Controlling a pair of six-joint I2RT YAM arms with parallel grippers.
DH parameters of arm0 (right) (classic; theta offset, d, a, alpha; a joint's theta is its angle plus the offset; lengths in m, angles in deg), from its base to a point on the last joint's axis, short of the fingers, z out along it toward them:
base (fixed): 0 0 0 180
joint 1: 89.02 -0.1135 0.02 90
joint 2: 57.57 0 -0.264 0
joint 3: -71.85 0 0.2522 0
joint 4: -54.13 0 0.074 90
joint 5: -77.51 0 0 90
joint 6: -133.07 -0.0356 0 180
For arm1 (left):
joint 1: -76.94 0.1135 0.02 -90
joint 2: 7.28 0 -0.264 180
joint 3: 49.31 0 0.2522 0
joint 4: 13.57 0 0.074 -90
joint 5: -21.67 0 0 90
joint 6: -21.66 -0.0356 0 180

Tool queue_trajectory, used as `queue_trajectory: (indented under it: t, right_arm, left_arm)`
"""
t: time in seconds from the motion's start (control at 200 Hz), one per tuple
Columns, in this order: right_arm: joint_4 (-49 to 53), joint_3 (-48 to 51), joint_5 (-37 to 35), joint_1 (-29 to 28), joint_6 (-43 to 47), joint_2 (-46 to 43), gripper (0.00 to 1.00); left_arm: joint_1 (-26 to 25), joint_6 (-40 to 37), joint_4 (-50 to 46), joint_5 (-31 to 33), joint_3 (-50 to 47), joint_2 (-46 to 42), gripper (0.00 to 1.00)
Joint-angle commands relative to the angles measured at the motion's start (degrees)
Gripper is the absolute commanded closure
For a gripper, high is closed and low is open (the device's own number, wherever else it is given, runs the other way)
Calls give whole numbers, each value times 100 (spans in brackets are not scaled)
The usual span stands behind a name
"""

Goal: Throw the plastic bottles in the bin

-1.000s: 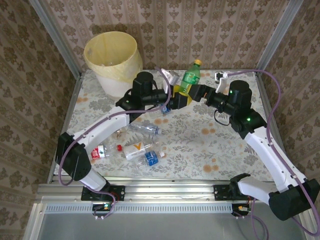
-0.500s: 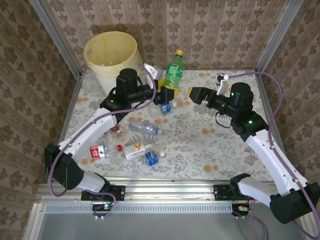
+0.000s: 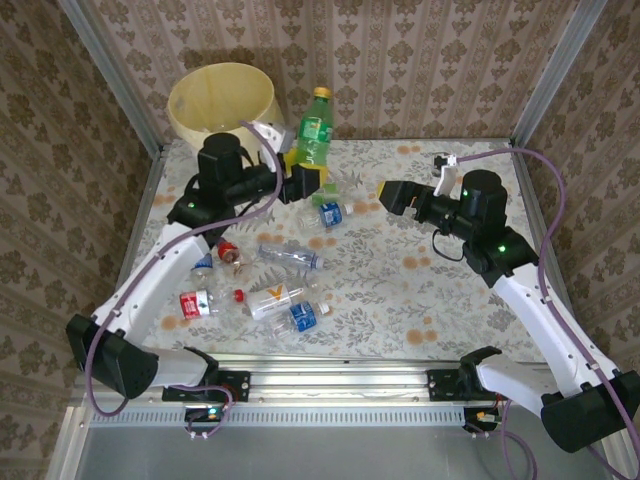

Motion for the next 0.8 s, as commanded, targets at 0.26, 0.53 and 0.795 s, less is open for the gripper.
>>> queue_trajectory:
  t: [0.26, 0.53, 0.795]
  right_arm:
    - [195, 64, -31, -21, 127, -64, 0]
    - [210, 135, -77, -17, 134, -37, 0]
    - [325, 165, -172, -13, 230, -79, 0]
  left_arm:
    - [873, -559, -119, 557, 371, -768, 68]
    - [1461, -685, 432, 1028, 513, -941, 68]
    - [1828, -746, 1057, 1369, 545, -715, 68]
